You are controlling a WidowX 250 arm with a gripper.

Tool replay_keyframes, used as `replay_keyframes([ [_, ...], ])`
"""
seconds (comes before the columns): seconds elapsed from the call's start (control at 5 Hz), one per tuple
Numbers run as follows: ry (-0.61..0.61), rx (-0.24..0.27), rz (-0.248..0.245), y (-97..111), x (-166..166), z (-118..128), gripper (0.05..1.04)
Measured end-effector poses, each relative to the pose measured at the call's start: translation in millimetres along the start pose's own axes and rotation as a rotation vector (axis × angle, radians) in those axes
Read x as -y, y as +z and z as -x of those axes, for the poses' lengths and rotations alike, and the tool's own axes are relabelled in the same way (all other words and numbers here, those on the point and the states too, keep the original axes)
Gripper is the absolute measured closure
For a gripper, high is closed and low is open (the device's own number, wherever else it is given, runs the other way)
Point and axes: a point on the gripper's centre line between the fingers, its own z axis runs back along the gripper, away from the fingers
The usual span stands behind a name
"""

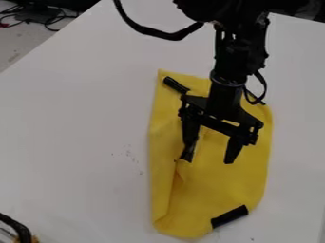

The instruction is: Unfold the cloth from top right to bottom left

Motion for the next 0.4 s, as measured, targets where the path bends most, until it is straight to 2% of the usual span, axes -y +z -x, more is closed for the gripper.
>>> replay_keyframes([
  [0.2,0.019,0.018,0.029,-0.5,-9.5,-6.6,0.085],
  [0.4,0.039,0.006,0.036,-4.2,-18.4,-4.6,0.085],
])
